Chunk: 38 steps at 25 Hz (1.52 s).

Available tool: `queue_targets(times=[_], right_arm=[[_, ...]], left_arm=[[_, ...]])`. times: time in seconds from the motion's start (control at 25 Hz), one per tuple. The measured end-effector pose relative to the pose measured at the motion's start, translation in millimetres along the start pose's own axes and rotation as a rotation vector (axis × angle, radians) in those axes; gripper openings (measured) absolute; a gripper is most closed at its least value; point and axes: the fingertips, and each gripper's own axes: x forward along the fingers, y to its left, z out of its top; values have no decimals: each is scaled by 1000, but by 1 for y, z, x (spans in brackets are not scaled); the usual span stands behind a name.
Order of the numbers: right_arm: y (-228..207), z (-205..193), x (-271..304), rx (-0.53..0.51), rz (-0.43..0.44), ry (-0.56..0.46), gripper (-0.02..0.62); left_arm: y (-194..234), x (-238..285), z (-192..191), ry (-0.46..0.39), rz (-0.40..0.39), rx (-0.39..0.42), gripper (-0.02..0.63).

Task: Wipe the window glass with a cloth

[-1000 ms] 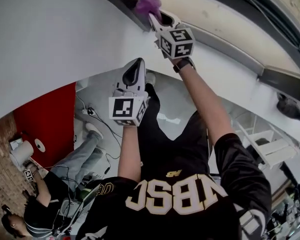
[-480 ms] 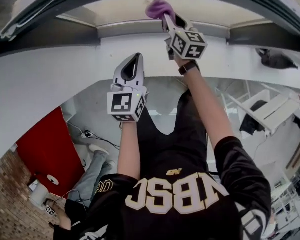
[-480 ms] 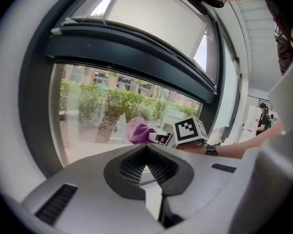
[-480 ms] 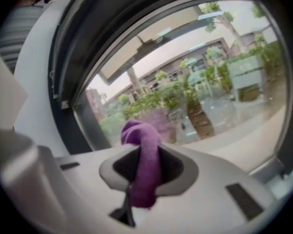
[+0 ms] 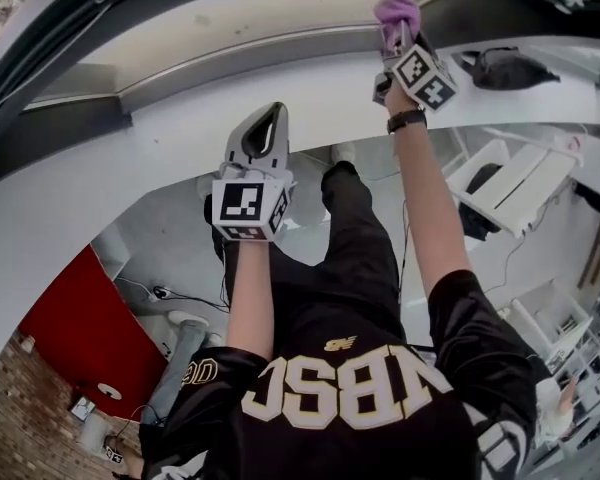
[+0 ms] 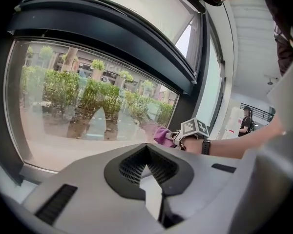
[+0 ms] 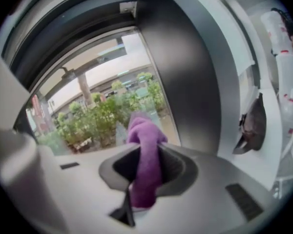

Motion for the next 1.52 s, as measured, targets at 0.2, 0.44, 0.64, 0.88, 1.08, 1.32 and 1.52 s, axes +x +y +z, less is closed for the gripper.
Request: queue_targets(times=[0.2, 0.44, 0.64, 0.88, 1.08, 1.32, 1.52], right_arm=[[67, -40, -10, -88, 113, 53, 80], [287, -143, -45, -256, 502, 128, 80], [480, -233, -75, -413, 830, 205, 80], [614, -305, -72, -434, 963, 286, 80], [626, -323, -56, -447, 937, 370, 80], [484, -250, -17, -415, 746, 321, 80], [291, -169, 21, -327, 500, 276, 80]], left_arm=[[28, -22, -4, 9, 36, -5, 15], [136, -109, 3, 2, 202, 1, 15], [221, -191, 8, -23, 324, 4, 15], [283, -258, -6, -5, 435, 5, 15], [290, -269, 0, -37, 457, -22, 15], [241, -196, -8, -56, 369, -75, 15], [164, -88, -17, -49, 222, -102, 15]])
